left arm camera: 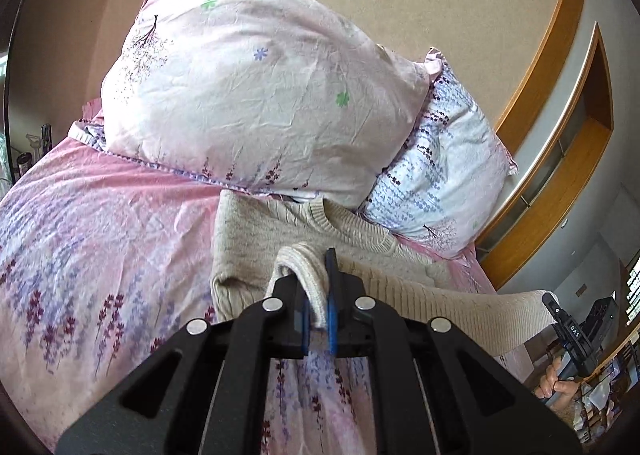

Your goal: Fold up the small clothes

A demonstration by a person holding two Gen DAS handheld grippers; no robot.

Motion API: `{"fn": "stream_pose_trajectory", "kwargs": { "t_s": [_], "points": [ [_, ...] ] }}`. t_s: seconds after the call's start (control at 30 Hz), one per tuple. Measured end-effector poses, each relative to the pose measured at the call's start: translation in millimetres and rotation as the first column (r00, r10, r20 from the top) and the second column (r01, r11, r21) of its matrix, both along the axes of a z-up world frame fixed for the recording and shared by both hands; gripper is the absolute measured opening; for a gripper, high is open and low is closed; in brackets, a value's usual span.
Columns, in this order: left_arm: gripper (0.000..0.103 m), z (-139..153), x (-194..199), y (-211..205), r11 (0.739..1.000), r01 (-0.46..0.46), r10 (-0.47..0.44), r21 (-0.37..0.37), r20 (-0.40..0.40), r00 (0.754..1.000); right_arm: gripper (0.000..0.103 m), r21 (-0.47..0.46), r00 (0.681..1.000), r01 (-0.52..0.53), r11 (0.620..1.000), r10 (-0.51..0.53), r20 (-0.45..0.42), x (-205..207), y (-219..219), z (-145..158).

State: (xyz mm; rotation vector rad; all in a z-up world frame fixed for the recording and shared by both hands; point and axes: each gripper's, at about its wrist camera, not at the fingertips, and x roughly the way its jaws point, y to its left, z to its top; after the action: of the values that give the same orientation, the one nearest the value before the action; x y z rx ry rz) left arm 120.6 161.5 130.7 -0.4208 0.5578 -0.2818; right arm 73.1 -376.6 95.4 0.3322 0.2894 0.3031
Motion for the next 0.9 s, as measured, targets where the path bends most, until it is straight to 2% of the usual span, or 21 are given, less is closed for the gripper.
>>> {"fn": "stream_pose_trajectory", "kwargs": {
  "t_s": [0.17,0.27,0.37,0.5,0.67,0.9],
  "points": [
    [0.006,13,43,-5,0.999,-0.023,0.023,0.024,0.026,0.999,0.008,-0.027,0.997,0.058,0.998,-0.057,0.044,30,8,9],
    [0.006,16,72,-12,0.998,-0.036,0.034,0.046,0.045,0.998,0.008,-0.02,0.994,0.101,0.995,-0.1,0.049,53,9,5],
    [0.006,-1,109,-20,0.998,-0.039,0.039,0.053,-0.011,0.999,0.008,0.005,0.988,0.143,0.99,-0.142,-0.06,90,7,-18],
    [0.006,-37,155,-25,0.997,-0.053,0.059,0.051,-0.112,0.992,0.008,0.055,0.961,0.169,0.984,-0.152,-0.231,143,1,-53],
    [0.006,-70,192,-25,0.996,-0.083,0.087,0.029,-0.193,0.977,0.008,0.066,0.923,0.198,0.978,-0.163,-0.35,196,4,-72],
    [0.007,-99,220,-24,0.995,-0.101,0.094,-0.011,-0.282,0.955,0.008,0.107,0.844,0.263,0.959,-0.175,-0.508,243,1,-109]
  ]
}}
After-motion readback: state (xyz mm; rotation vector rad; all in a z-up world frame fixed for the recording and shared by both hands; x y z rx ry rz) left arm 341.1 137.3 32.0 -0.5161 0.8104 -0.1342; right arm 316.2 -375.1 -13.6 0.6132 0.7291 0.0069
